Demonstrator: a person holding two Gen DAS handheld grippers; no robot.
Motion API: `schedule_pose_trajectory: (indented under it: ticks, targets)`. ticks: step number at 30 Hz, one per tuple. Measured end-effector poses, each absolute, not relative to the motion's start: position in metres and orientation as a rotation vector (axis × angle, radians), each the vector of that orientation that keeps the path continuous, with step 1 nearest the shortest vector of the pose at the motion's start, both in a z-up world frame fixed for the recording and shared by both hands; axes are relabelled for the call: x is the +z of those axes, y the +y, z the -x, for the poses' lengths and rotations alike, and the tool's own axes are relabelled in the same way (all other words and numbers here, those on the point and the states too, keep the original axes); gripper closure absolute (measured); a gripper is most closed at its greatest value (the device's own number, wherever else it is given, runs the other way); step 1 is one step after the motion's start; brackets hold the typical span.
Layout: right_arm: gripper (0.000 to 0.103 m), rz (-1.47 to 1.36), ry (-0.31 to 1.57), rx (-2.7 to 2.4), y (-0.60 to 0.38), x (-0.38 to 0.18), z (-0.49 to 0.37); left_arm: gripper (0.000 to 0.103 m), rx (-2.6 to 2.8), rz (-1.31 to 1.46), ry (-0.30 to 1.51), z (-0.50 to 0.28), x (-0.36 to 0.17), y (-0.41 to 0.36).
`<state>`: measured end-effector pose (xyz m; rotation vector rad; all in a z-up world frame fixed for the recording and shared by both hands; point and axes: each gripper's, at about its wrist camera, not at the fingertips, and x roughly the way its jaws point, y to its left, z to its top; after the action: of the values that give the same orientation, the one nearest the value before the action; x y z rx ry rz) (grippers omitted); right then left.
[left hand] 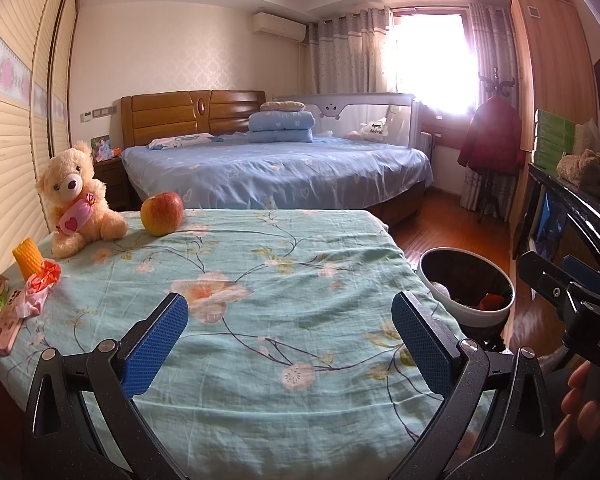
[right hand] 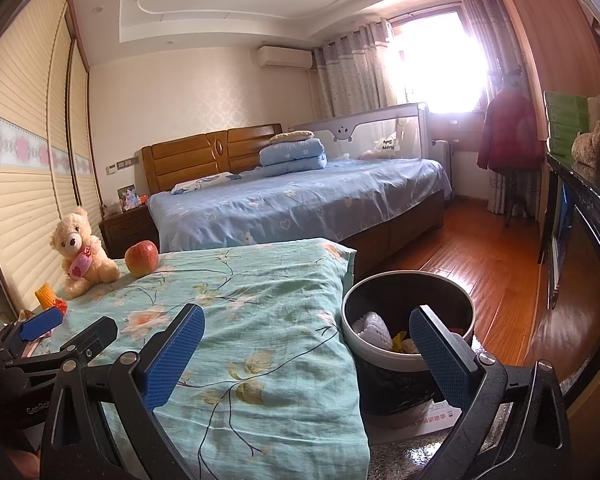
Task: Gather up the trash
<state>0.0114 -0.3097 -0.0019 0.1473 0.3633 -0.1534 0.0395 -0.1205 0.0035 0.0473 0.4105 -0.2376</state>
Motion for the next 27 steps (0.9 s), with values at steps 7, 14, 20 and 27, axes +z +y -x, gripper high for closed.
schedule_pose_trajectory:
  ticks: [7,14,20,27]
  targets:
    - [0.000,-0.148,0.364,-0.151,-0.3080,-0.0009,-0.0112,0.000,-0.238,-0.047,0.410,-0.0395,0.0035,-0.1203]
    - [0.000,-0.148,0.364,-0.149,-0.3071,-0.0006,-0.0108,0.000,-0.238,-0.047,0.411,-0.0394,0.0034,-0.1203]
    - [0.000,-0.147,0.364,-0.148,-0.3066,-0.0004,-0.0108,0.000,-0.242,-0.051,0.414,-0.0403,0.0027,-0.1213]
    - [0.000,-0.150,0.365,-0.148,-0.3068,-0.0005,-0.0106,0.000,-0.244,-0.050,0.416,-0.0408,0.0016,-0.1228]
